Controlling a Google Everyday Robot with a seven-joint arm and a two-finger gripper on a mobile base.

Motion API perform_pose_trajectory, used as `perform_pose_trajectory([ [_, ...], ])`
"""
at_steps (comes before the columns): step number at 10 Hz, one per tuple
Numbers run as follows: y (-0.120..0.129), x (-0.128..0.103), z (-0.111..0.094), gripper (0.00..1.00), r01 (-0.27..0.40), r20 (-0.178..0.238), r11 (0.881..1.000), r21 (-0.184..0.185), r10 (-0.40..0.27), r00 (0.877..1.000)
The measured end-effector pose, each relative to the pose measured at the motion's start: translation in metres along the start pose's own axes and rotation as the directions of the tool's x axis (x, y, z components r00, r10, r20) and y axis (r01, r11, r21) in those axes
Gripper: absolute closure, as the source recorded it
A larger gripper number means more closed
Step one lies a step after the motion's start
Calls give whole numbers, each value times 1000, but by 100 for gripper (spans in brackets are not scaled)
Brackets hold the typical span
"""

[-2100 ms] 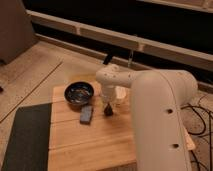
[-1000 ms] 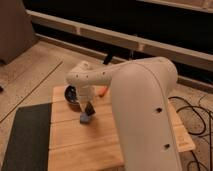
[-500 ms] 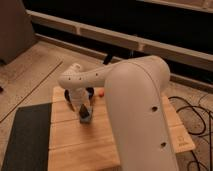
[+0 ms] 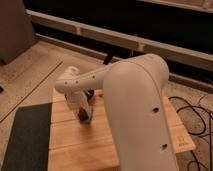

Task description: Place the eraser on the white sponge

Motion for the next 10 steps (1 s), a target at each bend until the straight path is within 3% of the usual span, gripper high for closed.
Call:
perform_pose_trajectory([
  [4,-25,13,20,50,-76,-58,996,46,78,995],
  [6,-28,12,28,38,-93,-74,995,43,96,993],
  [7,-27,8,31,26,-96,-76,995,36,99,992],
  [10,-22,-3,29,20,-85,-60,996,31,87,994],
])
